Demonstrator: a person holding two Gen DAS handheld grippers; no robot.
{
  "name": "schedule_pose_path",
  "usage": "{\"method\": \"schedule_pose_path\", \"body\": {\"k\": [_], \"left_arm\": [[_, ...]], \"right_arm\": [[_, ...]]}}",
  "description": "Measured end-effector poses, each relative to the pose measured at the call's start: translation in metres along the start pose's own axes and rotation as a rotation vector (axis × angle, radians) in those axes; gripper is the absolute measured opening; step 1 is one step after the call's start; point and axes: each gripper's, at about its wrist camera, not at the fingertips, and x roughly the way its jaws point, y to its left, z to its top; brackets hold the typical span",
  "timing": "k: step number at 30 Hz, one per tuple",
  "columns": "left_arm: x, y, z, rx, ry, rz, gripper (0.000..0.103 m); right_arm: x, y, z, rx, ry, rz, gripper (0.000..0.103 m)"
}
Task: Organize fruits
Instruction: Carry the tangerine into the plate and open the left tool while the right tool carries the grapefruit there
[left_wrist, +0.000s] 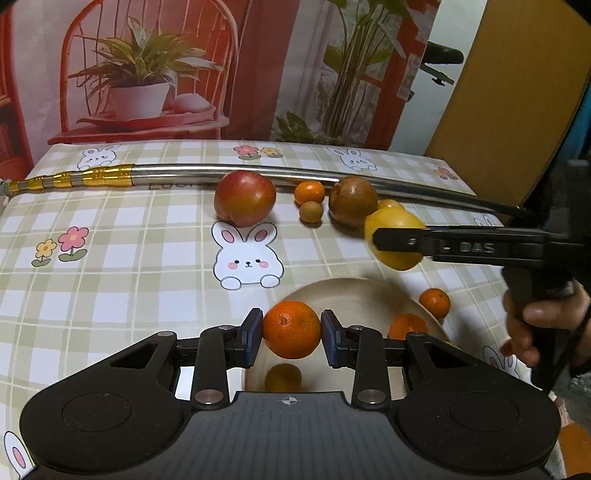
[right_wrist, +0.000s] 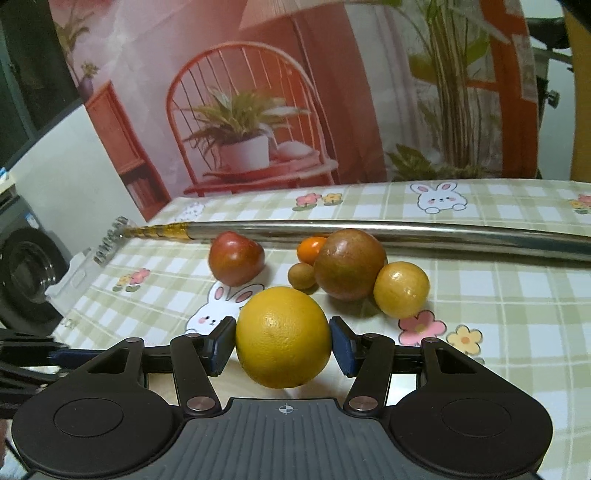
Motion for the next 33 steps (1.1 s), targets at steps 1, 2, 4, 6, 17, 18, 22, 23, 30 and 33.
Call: {"method": "schedule_pose_path", "body": {"k": [1, 2, 4, 6, 17, 18, 22, 23, 30, 33], "left_arm": [[0.001, 0.0, -0.001, 0.002, 0.003, -0.002, 0.036], [0.002, -0.001, -0.001, 0.004, 0.008, -0.003, 0.036], [0.006, -0.002, -0.001, 0.007, 0.017, -0.002, 0.036], [0.01, -0.003, 0.0, 0.009, 0.021, -0.004, 0.036], [0.044, -0.024, 0.004, 0.113, 0.074, 0.0, 0.036], [0.047, -0.025, 0.004, 0.124, 0.077, 0.008, 0.036], [0.054, -0.023, 0.004, 0.136, 0.088, 0.037, 0.036], [0.055, -0.023, 0.004, 0.135, 0.089, 0.039, 0.036], [0.061, -0.023, 0.002, 0.131, 0.095, 0.035, 0.036], [0.061, -0.024, 0.0, 0.133, 0.091, 0.033, 0.036]], "right_arm": [[-0.004, 0.001, -0.003, -0.001, -0.007, -0.004, 0.051], [-0.008, 0.002, -0.006, -0.001, -0.013, -0.009, 0.051], [-0.014, 0.002, -0.011, 0.005, -0.021, -0.021, 0.051], [-0.018, 0.001, -0.016, 0.023, -0.024, -0.025, 0.051], [-0.027, -0.005, -0.029, 0.05, -0.027, -0.055, 0.051], [-0.027, -0.005, -0.029, 0.05, -0.027, -0.056, 0.051], [-0.028, -0.005, -0.032, 0.056, -0.025, -0.055, 0.051], [-0.028, -0.005, -0.033, 0.057, -0.024, -0.054, 0.051], [-0.029, -0.001, -0.038, 0.049, -0.015, -0.054, 0.051], [-0.03, -0.001, -0.039, 0.045, -0.012, -0.055, 0.051]]}}
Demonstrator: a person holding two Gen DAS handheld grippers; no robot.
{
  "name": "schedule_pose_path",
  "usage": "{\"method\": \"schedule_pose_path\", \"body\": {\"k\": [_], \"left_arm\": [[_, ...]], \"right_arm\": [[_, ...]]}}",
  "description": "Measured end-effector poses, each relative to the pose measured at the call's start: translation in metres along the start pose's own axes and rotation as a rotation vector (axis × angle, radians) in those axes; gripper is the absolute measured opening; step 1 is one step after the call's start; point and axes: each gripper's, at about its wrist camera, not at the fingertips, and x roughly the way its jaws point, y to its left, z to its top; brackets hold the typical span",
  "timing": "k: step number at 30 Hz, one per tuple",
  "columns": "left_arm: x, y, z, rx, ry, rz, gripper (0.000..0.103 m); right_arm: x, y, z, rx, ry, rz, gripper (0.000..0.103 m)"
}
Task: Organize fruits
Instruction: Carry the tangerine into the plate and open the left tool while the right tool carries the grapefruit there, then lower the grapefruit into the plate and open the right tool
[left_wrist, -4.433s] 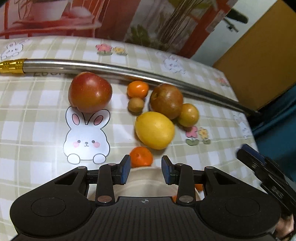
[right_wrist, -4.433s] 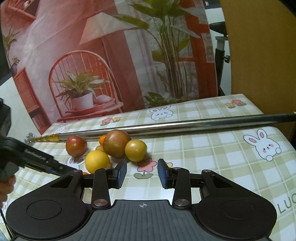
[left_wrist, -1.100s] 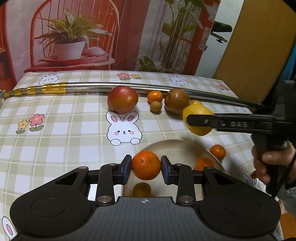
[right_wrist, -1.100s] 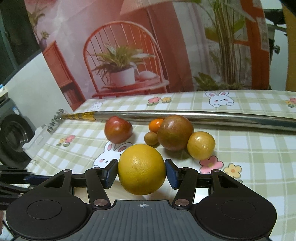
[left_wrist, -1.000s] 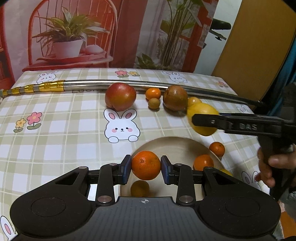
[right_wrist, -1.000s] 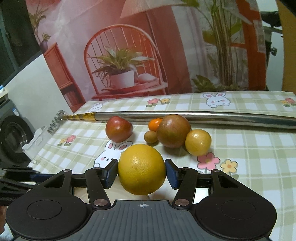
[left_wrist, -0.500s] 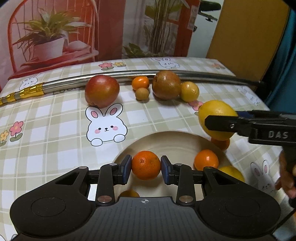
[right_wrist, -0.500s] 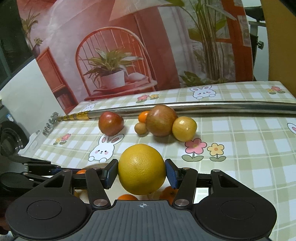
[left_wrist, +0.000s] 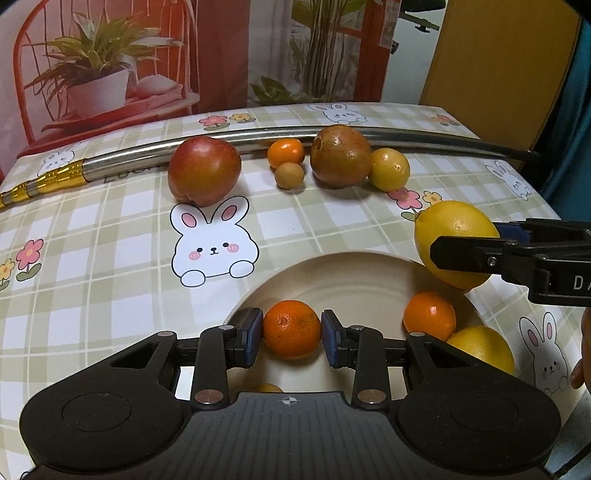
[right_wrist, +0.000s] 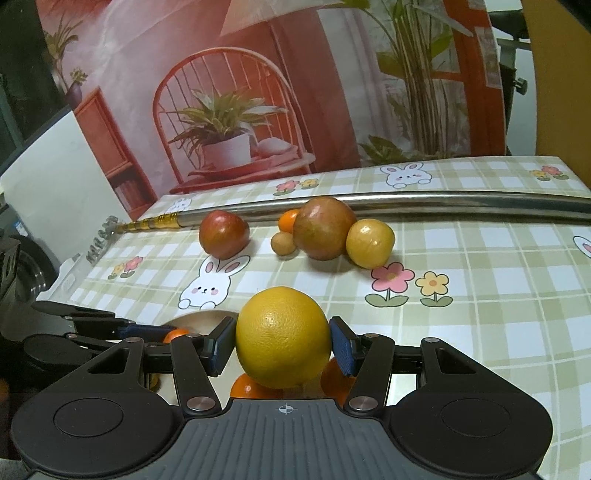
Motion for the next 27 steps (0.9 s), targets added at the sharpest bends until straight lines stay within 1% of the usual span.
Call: {"method": "schedule_pose_path", "body": {"k": [3, 6, 8, 9, 11, 14, 15, 17, 18, 20, 22, 24, 26, 27], "left_arm": [[0.0, 0.002, 0.001, -0.021, 0.004, -0.01, 0.037], [-0.001, 0.007, 0.004, -0.056, 0.008, -0.031, 0.042], [-0.003, 0.008, 0.004, -0.067, 0.002, -0.033, 0.047], [-0.007, 0.009, 0.005, -0.074, 0.0, -0.032, 0.048], [-0.016, 0.011, 0.004, -0.094, -0.014, -0.041, 0.055], [-0.036, 0.02, -0.001, -0.166, -0.046, -0.066, 0.062], [-0.044, 0.023, -0.004, -0.19, -0.061, -0.067, 0.062], [-0.058, 0.027, -0.009, -0.218, -0.084, -0.045, 0.064], [-0.067, 0.028, -0.013, -0.225, -0.098, -0.023, 0.066], [-0.078, 0.03, -0.017, -0.225, -0.118, 0.018, 0.076], [-0.092, 0.028, -0.023, -0.206, -0.149, 0.077, 0.08], [-0.101, 0.028, -0.027, -0.199, -0.174, 0.114, 0.084], [-0.108, 0.029, -0.028, -0.209, -0.189, 0.129, 0.09], [-0.111, 0.031, -0.03, -0.222, -0.19, 0.124, 0.09]], "right_arm": [[-0.003, -0.001, -0.001, 0.007, -0.002, -0.004, 0.051], [-0.009, 0.001, -0.001, 0.009, -0.009, -0.007, 0.051], [-0.012, 0.001, -0.002, 0.01, -0.012, -0.009, 0.051], [-0.013, 0.002, -0.002, 0.011, -0.013, -0.01, 0.051], [-0.017, 0.003, -0.003, 0.016, -0.015, -0.009, 0.051], [-0.021, 0.008, -0.005, 0.024, -0.02, -0.004, 0.051], [-0.022, 0.01, -0.005, 0.025, -0.021, -0.001, 0.051], [-0.025, 0.017, -0.007, 0.021, -0.023, 0.009, 0.051], [-0.026, 0.022, -0.008, 0.017, -0.022, 0.014, 0.051], [-0.026, 0.033, -0.01, 0.008, -0.013, 0.027, 0.051], [-0.025, 0.044, -0.013, -0.007, 0.003, 0.042, 0.051], [-0.021, 0.055, -0.015, -0.029, 0.032, 0.047, 0.051], [-0.017, 0.064, -0.018, -0.052, 0.058, 0.04, 0.051], [-0.015, 0.069, -0.019, -0.063, 0.069, 0.035, 0.051]]}}
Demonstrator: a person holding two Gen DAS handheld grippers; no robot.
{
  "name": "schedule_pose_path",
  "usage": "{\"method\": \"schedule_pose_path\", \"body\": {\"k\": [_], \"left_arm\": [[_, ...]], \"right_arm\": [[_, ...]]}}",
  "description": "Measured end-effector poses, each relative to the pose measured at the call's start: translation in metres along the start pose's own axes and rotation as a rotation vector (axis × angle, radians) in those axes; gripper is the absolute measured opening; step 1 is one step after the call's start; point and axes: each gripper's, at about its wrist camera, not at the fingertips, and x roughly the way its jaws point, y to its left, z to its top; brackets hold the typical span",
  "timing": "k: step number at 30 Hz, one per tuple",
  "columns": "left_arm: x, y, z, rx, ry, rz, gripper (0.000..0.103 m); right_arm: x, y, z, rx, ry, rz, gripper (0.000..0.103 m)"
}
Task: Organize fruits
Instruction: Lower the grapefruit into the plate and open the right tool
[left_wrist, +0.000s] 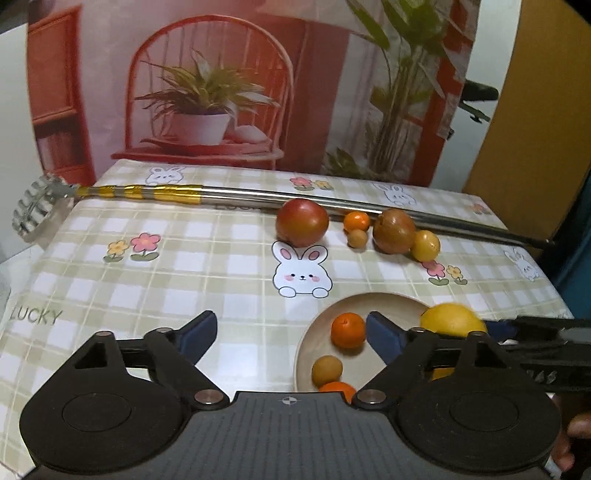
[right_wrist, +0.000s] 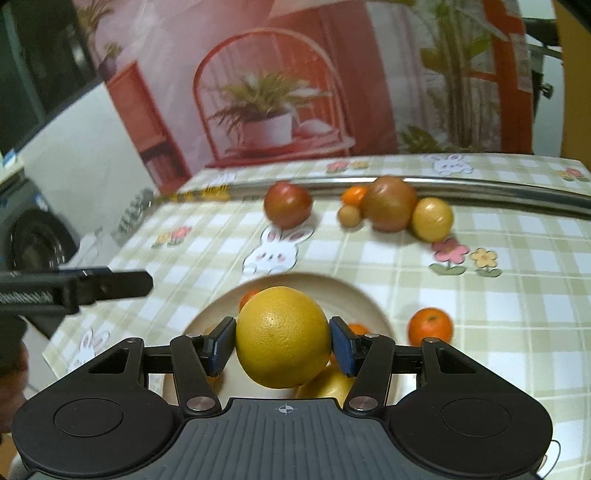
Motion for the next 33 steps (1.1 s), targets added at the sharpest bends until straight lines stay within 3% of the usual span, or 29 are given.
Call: {"method": "schedule_pose_path", "body": {"k": [17, 33], "left_arm": [[-0.021, 0.041, -0.016, -0.147, -0.031, -0.024, 0.092], [-0.014, 0.035, -0.019, -0.148, 0.005, -0.013, 0.092]], "right_arm": [[0.035, 0.05, -0.017, -0.183, 0.145, -0.058, 0.051], [0.019, 0.059, -0.027, -0.208, 0.112, -0.022, 0.05]]}}
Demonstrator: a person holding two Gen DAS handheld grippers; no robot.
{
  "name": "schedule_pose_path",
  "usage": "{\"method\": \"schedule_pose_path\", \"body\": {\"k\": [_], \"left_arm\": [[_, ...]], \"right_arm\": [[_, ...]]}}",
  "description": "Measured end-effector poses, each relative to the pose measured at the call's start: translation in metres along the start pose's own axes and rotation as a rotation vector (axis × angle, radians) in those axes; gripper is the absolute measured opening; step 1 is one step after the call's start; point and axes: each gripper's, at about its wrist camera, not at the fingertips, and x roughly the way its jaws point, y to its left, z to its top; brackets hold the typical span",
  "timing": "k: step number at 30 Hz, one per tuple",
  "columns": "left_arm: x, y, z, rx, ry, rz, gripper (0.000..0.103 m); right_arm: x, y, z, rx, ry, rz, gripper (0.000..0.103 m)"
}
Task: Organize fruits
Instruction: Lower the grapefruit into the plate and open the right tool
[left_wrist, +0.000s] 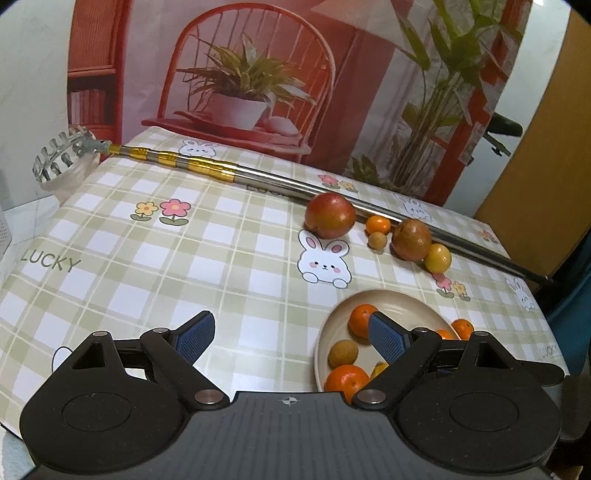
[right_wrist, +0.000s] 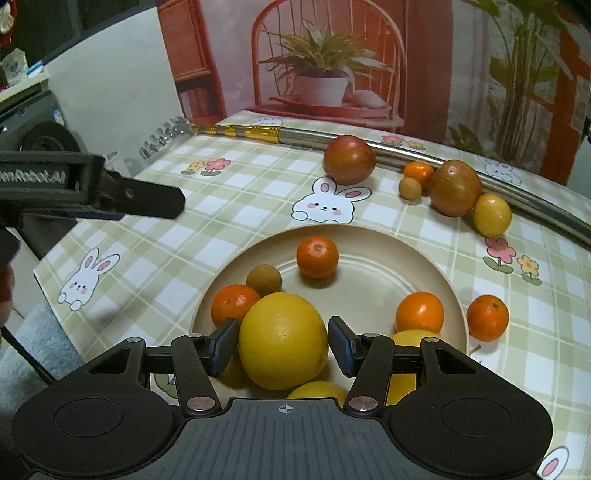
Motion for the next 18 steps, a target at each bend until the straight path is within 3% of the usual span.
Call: {"method": "schedule_pose_path", "body": {"k": [10, 18], "left_arm": [[-0.001, -0.013, -0.011, 0.034, 0.011, 0.016, 0.092], [-0.005, -0.007, -0.01, -0.021, -0.006, 0.054, 0.092]], "right_arm": [[-0.013, 0.003, -0.01, 0.007, -0.043, 0.029, 0.05], [-0.021, 0.004, -0.017, 0.002, -0.063, 0.064, 0.05]]}}
